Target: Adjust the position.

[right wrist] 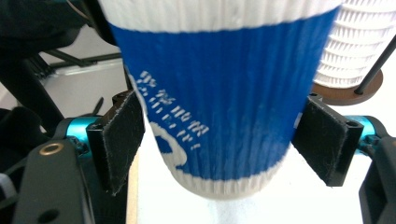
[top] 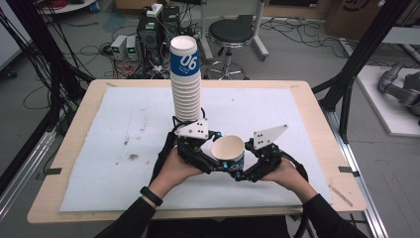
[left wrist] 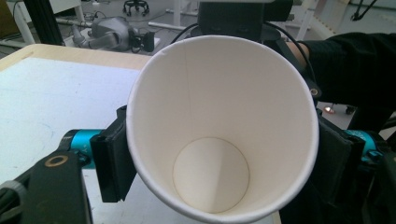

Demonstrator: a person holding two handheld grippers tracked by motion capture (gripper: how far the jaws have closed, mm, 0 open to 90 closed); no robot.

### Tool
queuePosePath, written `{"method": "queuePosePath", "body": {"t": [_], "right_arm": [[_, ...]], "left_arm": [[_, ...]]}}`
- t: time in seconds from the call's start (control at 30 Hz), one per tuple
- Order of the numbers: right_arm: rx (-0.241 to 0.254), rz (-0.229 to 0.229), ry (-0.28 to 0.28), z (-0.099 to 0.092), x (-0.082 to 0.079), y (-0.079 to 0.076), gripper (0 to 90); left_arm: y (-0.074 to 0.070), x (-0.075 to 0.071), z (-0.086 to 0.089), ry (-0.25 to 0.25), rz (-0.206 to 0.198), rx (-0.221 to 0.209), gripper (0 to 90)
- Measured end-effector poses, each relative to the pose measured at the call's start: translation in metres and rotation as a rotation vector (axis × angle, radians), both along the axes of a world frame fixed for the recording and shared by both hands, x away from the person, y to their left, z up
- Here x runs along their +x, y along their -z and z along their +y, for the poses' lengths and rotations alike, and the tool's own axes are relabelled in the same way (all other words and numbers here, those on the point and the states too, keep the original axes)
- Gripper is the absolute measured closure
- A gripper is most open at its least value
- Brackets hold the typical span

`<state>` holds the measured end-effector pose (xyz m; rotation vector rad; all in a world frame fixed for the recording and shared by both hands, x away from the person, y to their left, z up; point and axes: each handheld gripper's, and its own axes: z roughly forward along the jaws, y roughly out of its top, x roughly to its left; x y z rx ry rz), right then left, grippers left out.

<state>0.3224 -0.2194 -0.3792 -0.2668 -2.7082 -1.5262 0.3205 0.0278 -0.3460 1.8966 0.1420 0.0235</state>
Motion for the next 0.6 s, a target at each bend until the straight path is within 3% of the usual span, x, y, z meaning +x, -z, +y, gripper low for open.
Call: {"method": "queuePosePath", "body": {"t": [0.03,0.13,0.27,0.37,0.6], "right_arm": [[0.002,0.000,0.000,0.0008,-0.0005,0.0008,28.4],[0.026,-0.008,-0.009,0.0019,-0.0021,0.0009,28.9],[0.090,0.015,-0.019,0.0007,-0.0023,0.0003,28.9],[0.129,0.028,-0.025,-0.0005,-0.0021,-0.0006,28.9],[0.173,0.037,-0.020,0.0002,-0.0029,0.0005,28.9]], "left_arm": [[-0.0009,-0.0009,-0.0006,0.002,-0.001,-0.002,22.2],[-0.0007,-0.0025,-0.0024,-0.006,0.007,-0.059,19.5],[0.0007,-0.0036,-0.0028,-0.009,0.023,-0.139,16.6],[0.0041,-0.0023,-0.0024,0.001,0.066,-0.206,16.6],[0.0066,-0.0015,-0.0029,0.000,0.090,-0.247,17.8]]}}
